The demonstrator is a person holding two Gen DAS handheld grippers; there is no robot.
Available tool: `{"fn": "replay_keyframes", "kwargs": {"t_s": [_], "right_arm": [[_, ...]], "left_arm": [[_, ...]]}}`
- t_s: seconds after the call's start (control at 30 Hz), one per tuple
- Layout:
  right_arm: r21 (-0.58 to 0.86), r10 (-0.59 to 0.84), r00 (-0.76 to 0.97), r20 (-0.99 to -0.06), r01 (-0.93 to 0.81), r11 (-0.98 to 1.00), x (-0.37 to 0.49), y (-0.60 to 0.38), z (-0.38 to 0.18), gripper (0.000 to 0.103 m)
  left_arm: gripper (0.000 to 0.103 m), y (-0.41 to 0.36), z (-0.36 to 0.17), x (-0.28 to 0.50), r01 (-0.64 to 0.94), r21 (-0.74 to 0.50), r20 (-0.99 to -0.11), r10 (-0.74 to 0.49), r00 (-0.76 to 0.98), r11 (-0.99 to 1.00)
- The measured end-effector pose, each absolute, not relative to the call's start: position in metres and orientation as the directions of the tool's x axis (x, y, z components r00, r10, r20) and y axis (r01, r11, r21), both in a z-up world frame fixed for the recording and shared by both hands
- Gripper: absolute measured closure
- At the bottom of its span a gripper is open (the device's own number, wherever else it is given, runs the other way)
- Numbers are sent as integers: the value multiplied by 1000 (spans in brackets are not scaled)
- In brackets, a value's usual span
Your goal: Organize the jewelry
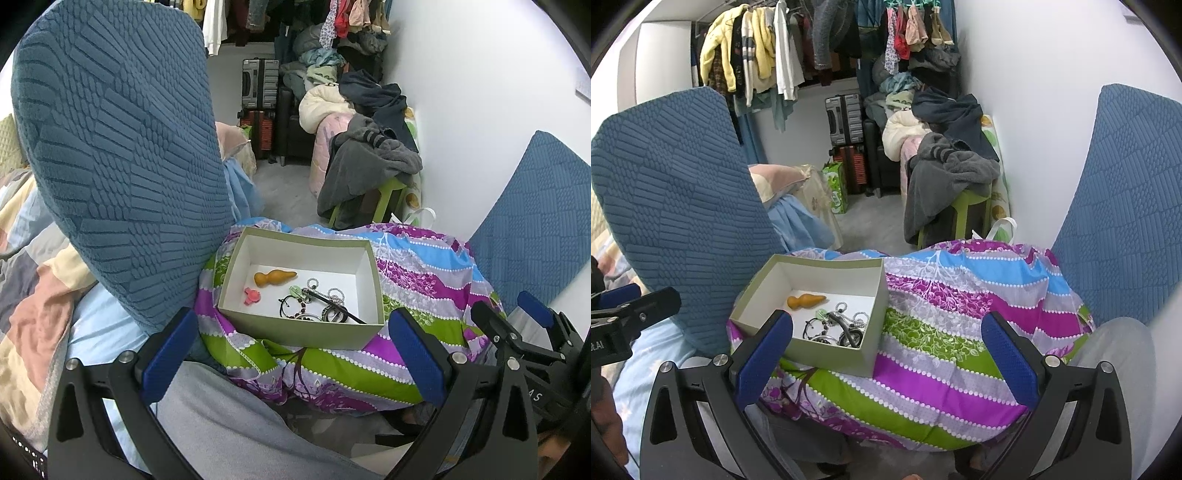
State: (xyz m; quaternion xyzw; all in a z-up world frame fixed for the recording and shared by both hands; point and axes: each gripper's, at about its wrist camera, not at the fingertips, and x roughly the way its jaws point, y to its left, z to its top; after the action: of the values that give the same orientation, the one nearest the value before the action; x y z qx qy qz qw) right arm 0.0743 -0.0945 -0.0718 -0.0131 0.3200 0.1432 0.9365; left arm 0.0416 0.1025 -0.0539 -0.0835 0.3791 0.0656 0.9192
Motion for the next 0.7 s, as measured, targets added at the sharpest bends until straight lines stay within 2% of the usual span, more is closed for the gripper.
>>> {"fn": "replay_keyframes", "kwargs": {"t_s": [0.7], "right_arm": [[57,255,762,-595,-277,959,78,-95,-67,0]], "left_arm": [[1,102,-41,43,-177,-110,-693,52,719,978]]}}
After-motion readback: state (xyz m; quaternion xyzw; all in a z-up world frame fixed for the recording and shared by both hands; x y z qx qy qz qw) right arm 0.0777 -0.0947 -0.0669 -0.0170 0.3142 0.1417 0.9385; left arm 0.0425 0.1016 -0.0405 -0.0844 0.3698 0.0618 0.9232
